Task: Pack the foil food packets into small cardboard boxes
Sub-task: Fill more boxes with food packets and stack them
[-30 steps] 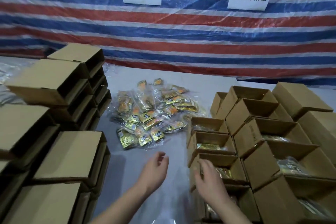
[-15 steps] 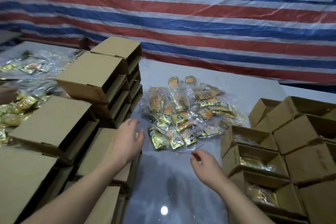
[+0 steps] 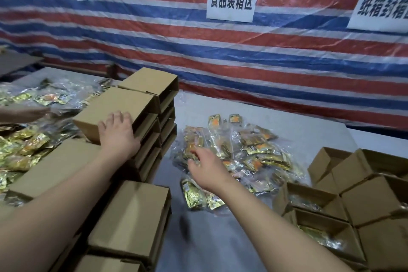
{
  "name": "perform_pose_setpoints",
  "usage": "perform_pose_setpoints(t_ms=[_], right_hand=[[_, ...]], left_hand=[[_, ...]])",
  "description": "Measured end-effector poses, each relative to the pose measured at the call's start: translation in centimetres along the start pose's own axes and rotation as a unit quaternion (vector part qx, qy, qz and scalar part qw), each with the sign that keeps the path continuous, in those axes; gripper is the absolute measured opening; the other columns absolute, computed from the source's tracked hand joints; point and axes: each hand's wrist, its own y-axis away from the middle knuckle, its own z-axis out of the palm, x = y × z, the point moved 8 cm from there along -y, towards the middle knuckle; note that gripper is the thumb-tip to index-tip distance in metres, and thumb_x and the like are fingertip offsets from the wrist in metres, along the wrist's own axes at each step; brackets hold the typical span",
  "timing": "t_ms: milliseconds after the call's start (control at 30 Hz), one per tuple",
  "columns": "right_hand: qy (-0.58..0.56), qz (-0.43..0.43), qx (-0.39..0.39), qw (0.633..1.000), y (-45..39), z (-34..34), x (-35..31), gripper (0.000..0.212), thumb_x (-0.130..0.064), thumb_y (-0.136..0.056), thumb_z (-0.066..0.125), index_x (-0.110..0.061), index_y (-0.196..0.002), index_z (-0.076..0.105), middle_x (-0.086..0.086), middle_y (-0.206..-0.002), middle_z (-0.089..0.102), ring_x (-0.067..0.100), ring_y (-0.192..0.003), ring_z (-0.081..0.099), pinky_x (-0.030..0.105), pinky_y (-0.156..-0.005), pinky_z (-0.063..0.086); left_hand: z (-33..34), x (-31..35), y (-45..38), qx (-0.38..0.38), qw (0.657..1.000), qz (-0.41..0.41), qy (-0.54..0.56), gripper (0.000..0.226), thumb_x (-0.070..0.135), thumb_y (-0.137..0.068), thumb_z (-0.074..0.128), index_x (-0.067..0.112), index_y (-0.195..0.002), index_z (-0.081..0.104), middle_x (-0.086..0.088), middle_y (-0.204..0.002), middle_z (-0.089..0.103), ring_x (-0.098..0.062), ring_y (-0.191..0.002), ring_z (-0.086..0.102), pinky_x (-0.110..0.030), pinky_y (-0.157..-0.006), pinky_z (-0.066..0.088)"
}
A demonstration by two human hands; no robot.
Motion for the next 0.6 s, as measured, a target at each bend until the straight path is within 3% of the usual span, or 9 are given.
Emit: perform_pose_setpoints(t_ms=[167,333,467,600], right_hand=[[0.001,0.001,-0.001,1.0,-0.6,-0.2,-0.3,0.045,-0.032,-0.099,0.046,-0.015,-0.14,0.049,0.005,-0.14,0.051,0.022,-0.13,0.048,0.04,-0.111,0.039],[-0.013,0.017,0.01,1.0,0.1,-1.3,0.3,0.043,-0.031,-0.1,0.046,-0.015,-0.14,0.049,0.004,-0.141,0.05,0.021,-0.13,0.048,0.038,-0.109,0.04],[-0.017,0.011,0.038,0.999,0.8,-3.8,-0.2,0.043,-0.03,-0.1,0.046,-0.014,-0.139,0.049,0.005,-0.139,0.051,0.021,-0.128,0.049,0.036,-0.107,0.041],[-0.049,0.004,0.104,0.993,1.6,-8.7,-1.4,0.046,-0.032,-0.1,0.047,-0.017,-0.143,0.046,0.001,-0.143,0.049,0.017,-0.131,0.046,0.037,-0.111,0.038]], left_hand=[[0.6,-0.4,0.8,0.06,0.998,-0.005,0.013,0.061,0.011,-0.084,0.05,0.006,-0.144,0.036,-0.013,-0.15,0.037,-0.032,-0.14,0.027,-0.051,-0.111,0.024],[-3.1,-1.2,1.5,0.058,0.997,-0.033,0.03,0.055,0.006,-0.083,0.052,0.003,-0.137,0.043,-0.016,-0.146,0.043,-0.034,-0.138,0.034,-0.05,-0.112,0.024],[-9.0,-1.3,4.7,0.102,0.994,0.004,0.041,0.034,-0.005,-0.074,0.053,0.001,-0.107,0.058,-0.025,-0.11,0.064,-0.042,-0.102,0.059,-0.05,-0.085,0.045],[-14.7,0.4,9.5,0.132,0.986,0.053,0.088,0.034,-0.011,-0.076,0.055,-0.002,-0.108,0.063,-0.029,-0.1,0.065,-0.047,-0.088,0.063,-0.051,-0.071,0.052]])
